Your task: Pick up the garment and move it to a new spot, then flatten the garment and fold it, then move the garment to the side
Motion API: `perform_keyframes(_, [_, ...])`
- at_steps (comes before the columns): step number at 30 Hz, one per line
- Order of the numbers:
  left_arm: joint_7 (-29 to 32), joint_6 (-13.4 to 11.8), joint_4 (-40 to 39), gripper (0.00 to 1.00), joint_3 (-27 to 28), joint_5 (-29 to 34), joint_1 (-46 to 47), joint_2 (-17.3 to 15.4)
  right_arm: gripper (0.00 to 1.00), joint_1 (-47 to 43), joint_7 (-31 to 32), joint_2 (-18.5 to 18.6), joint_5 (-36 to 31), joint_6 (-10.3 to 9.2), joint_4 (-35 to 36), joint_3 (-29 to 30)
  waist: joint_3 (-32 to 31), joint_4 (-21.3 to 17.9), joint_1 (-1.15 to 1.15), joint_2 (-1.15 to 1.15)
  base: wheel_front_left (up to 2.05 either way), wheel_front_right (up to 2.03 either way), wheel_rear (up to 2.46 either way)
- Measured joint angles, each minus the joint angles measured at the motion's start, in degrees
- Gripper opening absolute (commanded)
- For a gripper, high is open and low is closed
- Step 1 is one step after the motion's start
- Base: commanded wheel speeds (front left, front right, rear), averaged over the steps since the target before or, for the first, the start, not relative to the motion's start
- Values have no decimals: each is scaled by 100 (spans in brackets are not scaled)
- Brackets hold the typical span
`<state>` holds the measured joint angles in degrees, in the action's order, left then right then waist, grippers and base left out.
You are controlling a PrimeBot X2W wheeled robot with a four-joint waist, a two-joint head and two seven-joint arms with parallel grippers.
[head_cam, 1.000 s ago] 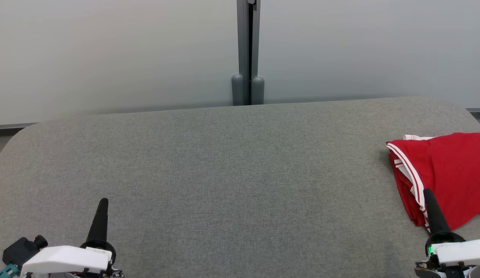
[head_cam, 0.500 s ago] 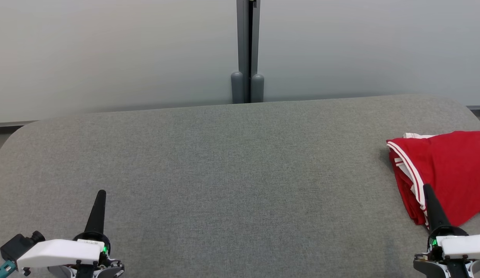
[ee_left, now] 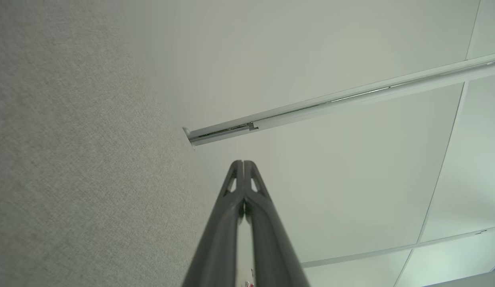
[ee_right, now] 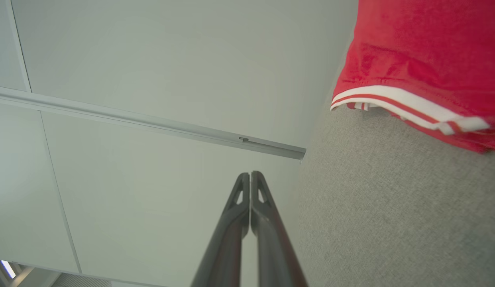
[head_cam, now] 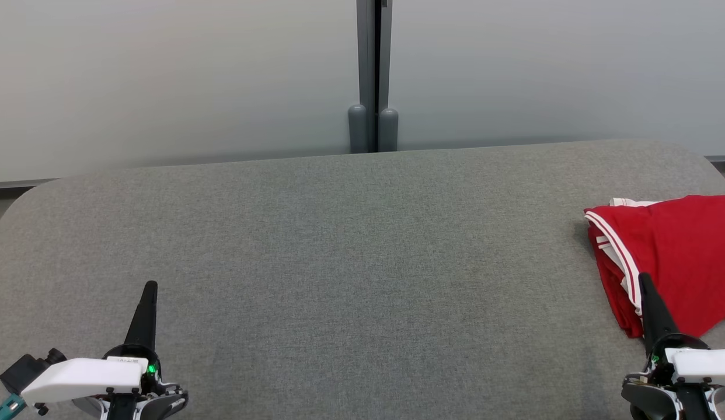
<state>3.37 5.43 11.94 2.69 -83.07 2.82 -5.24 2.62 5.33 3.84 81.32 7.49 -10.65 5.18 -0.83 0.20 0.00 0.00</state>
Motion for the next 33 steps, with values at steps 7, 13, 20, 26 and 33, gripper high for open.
perform_keyframes(7, [66,56,62,0,81,-299,109,48,0,99,16,-19,333,0,-111,16,28,-6,0,0,0,0,0])
perform_keyframes(13, [119,101,113,0,140,-519,137,81,0,181,23,-33,575,0,-170,30,49,-10,0,0,0,0,0])
perform_keyframes(20, [174,140,157,0,208,-730,226,124,0,242,43,-45,847,0,-257,47,73,-15,0,0,0,0,0])
perform_keyframes(26, [218,182,199,0,263,-934,264,174,0,324,56,-58,1056,0,-321,65,94,-19,0,0,0,0,0])
perform_keyframes(33, [249,200,214,0,291,-1000,304,192,0,332,62,-64,1150,0,-346,76,102,-20,0,0,0,0,0])
